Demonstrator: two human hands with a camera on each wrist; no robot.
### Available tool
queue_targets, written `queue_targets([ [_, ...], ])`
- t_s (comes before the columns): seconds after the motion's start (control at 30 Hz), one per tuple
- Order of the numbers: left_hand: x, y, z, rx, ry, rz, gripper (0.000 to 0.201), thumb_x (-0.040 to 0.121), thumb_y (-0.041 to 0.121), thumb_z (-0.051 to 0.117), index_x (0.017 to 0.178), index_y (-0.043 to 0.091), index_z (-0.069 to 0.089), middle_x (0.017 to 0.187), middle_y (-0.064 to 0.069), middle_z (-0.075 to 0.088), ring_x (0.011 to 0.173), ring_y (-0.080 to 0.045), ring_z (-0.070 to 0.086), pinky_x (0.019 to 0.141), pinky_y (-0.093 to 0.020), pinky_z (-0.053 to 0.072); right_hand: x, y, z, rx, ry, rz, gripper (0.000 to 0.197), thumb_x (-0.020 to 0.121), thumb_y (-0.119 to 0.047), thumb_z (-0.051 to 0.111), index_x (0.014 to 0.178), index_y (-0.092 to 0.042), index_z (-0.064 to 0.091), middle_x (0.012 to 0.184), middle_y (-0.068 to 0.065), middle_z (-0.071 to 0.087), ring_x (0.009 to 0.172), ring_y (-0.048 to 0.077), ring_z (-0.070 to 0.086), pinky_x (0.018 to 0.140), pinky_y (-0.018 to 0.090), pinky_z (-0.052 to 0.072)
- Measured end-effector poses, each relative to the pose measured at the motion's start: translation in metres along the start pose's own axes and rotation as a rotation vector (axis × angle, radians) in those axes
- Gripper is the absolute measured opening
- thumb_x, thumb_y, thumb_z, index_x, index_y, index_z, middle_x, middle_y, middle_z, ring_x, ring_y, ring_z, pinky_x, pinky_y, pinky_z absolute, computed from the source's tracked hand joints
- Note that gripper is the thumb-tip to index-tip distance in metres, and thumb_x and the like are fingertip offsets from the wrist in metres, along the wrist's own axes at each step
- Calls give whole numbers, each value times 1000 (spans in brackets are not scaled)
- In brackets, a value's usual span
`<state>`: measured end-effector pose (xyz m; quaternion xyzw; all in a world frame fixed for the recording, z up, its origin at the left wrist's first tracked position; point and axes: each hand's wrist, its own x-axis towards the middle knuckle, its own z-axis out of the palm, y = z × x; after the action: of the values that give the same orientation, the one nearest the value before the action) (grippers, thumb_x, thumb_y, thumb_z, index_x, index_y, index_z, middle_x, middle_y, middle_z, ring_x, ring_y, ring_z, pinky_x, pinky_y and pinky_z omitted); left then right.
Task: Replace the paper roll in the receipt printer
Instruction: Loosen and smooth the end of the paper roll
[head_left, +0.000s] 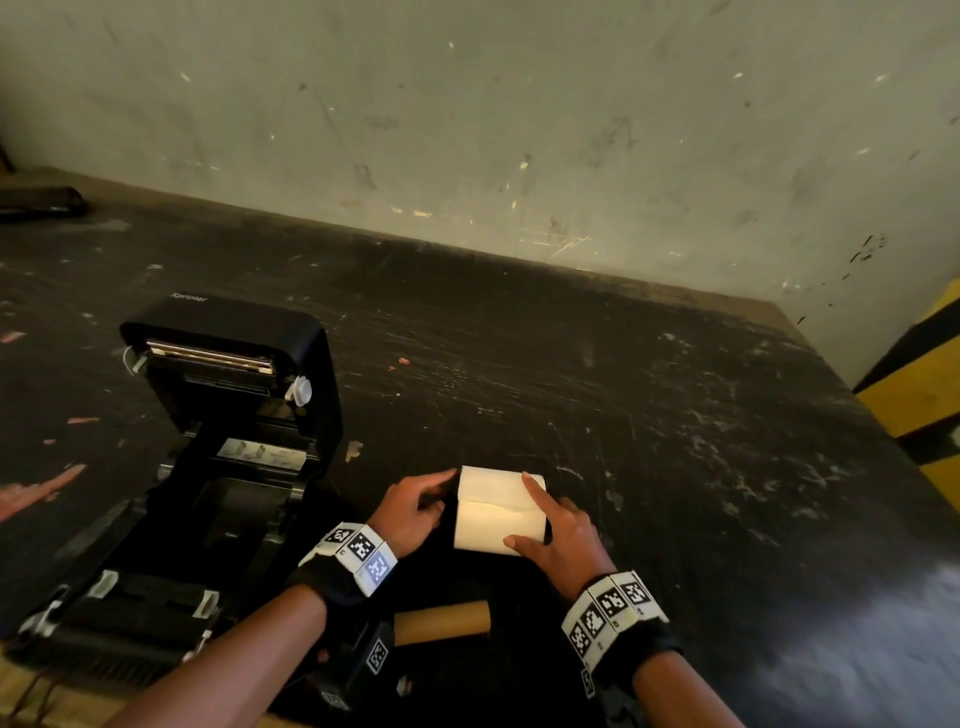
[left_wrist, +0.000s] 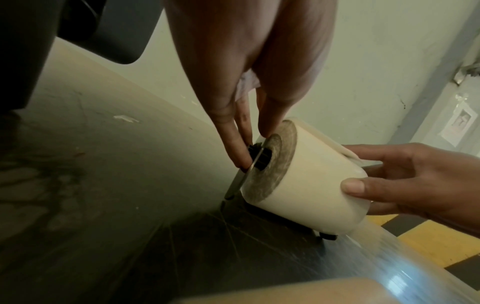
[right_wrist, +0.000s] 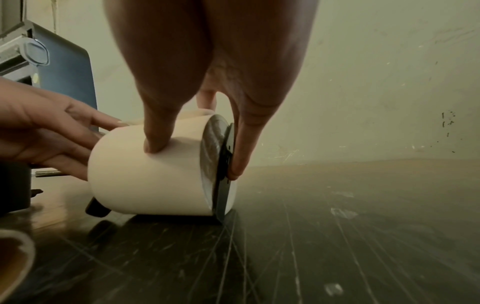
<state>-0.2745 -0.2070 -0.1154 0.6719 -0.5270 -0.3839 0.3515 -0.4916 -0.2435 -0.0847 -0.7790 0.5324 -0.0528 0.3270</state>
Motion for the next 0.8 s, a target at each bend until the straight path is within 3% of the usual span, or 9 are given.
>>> queue_targets([
  [0.1,0,-1,3,-36,2,-11,54,88,-6,49,134,23,46,134,0,52,109,-5,50,92,-25,48,-1,-2,-1,2,-9,7,78,86,-40,59,144,-40,8,144,13,30,128,28,38,105,41,36],
  [0.33,3,0,3,-178,-28,-75,51,89,-8,46,133,20,47,119,3,52,111,-12,49,93,-30,49,-5,-3,-4,5,-22,1,76,87,-38,58,144,-40,8,148,13,24,132,29,33,106,40,33],
  [0.63,5,-10,9,-195,-29,-32,53,88,-6,49,128,29,51,136,-2,53,125,-20,49,97,-42,50,-4,-2,-7,37,-39,-36,76,88,-36,58,145,-38,8,146,12,26,130,26,34,105,36,33],
  [0.73,5,-3,8,-197,-12,-81,47,93,0,43,130,27,50,134,3,51,118,-15,51,94,-36,52,-2,2,-5,39,-22,-38,76,87,-38,58,144,-39,9,145,13,28,128,27,37,105,37,34],
  [0.8,5,2,9,-192,0,-116,46,95,7,39,132,34,46,126,9,47,106,-8,51,94,-35,50,-1,4,-2,41,-16,-40,76,86,-39,58,144,-41,9,144,13,28,127,27,38,104,38,35],
])
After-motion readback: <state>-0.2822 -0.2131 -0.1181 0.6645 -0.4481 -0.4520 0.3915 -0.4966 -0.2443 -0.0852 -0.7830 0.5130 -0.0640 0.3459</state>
